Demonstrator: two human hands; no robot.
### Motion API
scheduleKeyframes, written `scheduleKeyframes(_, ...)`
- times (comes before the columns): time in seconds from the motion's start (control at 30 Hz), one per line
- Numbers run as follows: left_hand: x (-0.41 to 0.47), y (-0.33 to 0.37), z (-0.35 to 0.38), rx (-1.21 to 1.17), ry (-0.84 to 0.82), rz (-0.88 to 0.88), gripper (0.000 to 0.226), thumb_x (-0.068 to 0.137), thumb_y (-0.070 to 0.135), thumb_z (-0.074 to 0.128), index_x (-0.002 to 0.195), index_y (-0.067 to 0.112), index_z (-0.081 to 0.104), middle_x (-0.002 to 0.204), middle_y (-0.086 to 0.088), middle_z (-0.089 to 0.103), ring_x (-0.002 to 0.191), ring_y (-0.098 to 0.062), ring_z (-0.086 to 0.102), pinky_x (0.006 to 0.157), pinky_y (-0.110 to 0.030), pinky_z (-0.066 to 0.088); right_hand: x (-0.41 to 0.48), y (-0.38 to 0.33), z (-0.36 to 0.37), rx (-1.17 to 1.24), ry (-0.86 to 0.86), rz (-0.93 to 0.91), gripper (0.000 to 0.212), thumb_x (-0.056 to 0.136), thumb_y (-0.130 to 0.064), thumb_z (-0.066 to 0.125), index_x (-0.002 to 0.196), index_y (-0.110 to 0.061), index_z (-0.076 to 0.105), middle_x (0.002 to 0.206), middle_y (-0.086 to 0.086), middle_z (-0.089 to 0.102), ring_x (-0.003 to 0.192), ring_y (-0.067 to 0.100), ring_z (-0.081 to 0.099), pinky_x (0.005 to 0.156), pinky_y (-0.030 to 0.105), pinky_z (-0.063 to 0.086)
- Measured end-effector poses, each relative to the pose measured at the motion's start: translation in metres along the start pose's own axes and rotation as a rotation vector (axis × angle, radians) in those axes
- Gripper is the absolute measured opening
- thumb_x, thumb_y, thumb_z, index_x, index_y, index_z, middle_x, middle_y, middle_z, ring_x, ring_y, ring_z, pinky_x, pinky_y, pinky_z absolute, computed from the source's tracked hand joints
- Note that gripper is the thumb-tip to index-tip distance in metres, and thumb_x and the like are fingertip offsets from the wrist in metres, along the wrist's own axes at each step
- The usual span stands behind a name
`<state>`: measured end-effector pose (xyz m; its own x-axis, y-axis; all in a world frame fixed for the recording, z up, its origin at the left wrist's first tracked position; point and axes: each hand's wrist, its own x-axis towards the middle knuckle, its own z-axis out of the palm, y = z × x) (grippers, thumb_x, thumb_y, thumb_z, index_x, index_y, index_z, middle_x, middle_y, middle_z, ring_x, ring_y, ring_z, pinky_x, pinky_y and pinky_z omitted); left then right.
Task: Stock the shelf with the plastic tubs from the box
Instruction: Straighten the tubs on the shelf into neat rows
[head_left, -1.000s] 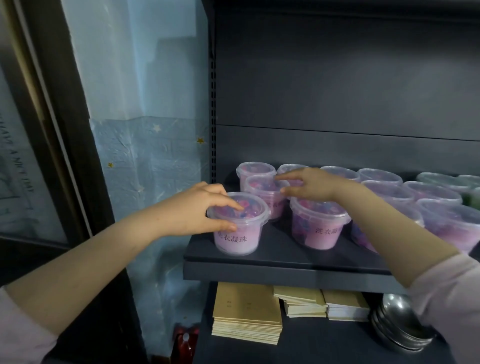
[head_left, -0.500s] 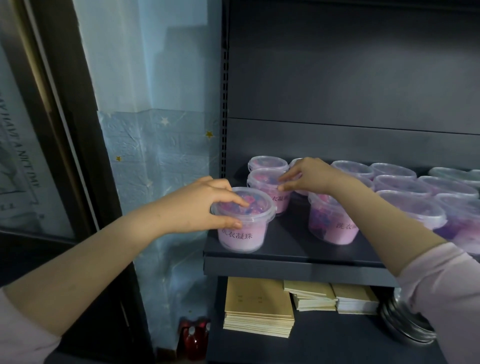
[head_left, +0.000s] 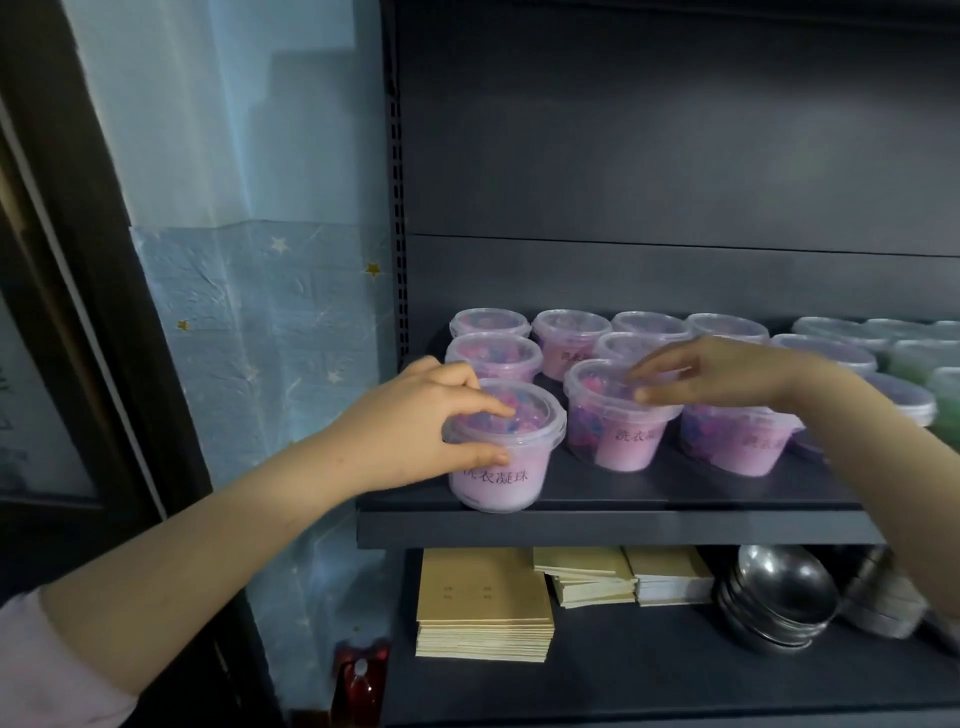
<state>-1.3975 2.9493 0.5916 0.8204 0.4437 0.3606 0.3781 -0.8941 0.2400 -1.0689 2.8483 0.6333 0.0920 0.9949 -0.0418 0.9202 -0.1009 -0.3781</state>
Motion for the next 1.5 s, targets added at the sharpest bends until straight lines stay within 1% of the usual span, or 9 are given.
scheduleKeyframes(0.07,0.008,0.005,0.003,0.015,0.015,-0.019,0.059,0.066,0.078,0.047,0.117,0.049,0.059,0.099,0.022,0.048,0.102,-0.002,0.037,0.09,-0.036,0.044,-0.001,0.007,0.0,-0.083,-0.038,0.007,0.065,0.053,-0.09,0.06,0.112,-0.064,0.056,0.131,-0.036,0.048,0.122,0.0,0.048,0.109,0.033,0.034)
scheduleKeyframes(0.13,0.013,0.007,0.005,0.02,0.015,-0.031,0.059,0.066,0.077,0.048,0.116,0.049,0.059,0.099,0.021,0.048,0.103,-0.003,0.038,0.09,-0.036,0.044,0.003,0.007,0.0,-0.073,-0.042,0.019,0.069,0.049,-0.089,0.063,0.112,-0.061,0.058,0.127,-0.036,0.048,0.122,0.003,0.048,0.11,0.038,0.035)
scheduleKeyframes(0.23,0.017,0.007,0.008,0.025,0.013,-0.042,0.058,0.066,0.078,0.048,0.115,0.049,0.06,0.1,0.02,0.049,0.103,-0.004,0.038,0.089,-0.035,0.044,0.007,0.006,-0.002,-0.044,-0.051,0.012,0.068,0.045,-0.087,0.068,0.107,-0.058,0.062,0.118,-0.039,0.047,0.118,0.004,0.049,0.11,0.04,0.036)
scheduleKeyframes(0.47,0.02,0.006,0.007,0.037,-0.015,-0.073,0.055,0.067,0.075,0.052,0.115,0.049,0.058,0.106,0.019,0.049,0.104,-0.006,0.037,0.088,-0.03,0.041,-0.001,-0.001,-0.003,-0.029,-0.075,0.023,0.072,0.043,-0.086,0.069,0.107,-0.055,0.065,0.127,-0.03,0.047,0.123,0.008,0.047,0.111,0.044,0.034)
scheduleKeyframes(0.9,0.026,0.002,0.009,0.072,-0.028,-0.01,0.051,0.071,0.07,0.053,0.114,0.044,0.057,0.096,0.024,0.038,0.094,-0.009,0.026,0.086,-0.028,0.035,-0.033,-0.033,0.008,-0.045,0.066,0.029,0.064,0.037,-0.086,0.065,0.087,-0.048,0.069,0.099,-0.021,0.056,0.095,-0.001,0.053,0.086,0.028,0.037)
scheduleKeyframes(1.2,0.026,-0.001,0.013,0.077,-0.013,0.021,0.051,0.072,0.069,0.055,0.115,0.042,0.057,0.101,0.023,0.04,0.096,-0.006,0.021,0.09,-0.032,0.037,-0.04,-0.032,0.011,-0.046,0.075,0.053,0.064,0.038,-0.084,0.065,0.093,-0.051,0.067,0.105,-0.021,0.053,0.104,0.005,0.052,0.1,0.036,0.039)
scheduleKeyframes(1.27,0.028,0.002,0.008,0.08,-0.06,0.013,0.056,0.068,0.075,0.049,0.114,0.043,0.058,0.102,0.021,0.041,0.098,-0.009,0.026,0.092,-0.032,0.037,-0.038,-0.034,0.01,-0.052,0.049,0.05,0.065,0.039,-0.084,0.065,0.094,-0.049,0.068,0.105,-0.023,0.054,0.101,-0.002,0.052,0.096,0.032,0.039)
scheduleKeyframes(1.4,0.045,0.004,-0.011,-0.068,-0.131,-0.06,0.07,0.062,0.086,0.033,0.099,0.037,0.067,0.096,0.016,0.062,0.095,-0.012,0.058,0.09,-0.032,0.046,-0.032,-0.03,-0.006,-0.011,0.018,0.05,0.061,0.051,-0.087,0.06,0.097,-0.05,0.069,0.103,-0.027,0.065,0.1,-0.007,0.058,0.093,0.026,0.042)
scheduleKeyframes(1.5,0.07,0.003,-0.011,0.027,-0.077,-0.082,0.052,0.083,0.067,0.037,0.118,0.037,0.062,0.124,0.005,0.059,0.115,-0.016,0.052,0.1,-0.039,0.041,-0.017,-0.019,-0.021,-0.037,0.166,0.092,0.066,0.062,-0.086,0.049,0.107,-0.042,0.069,0.119,-0.017,0.066,0.111,0.008,0.059,0.103,0.036,0.043)
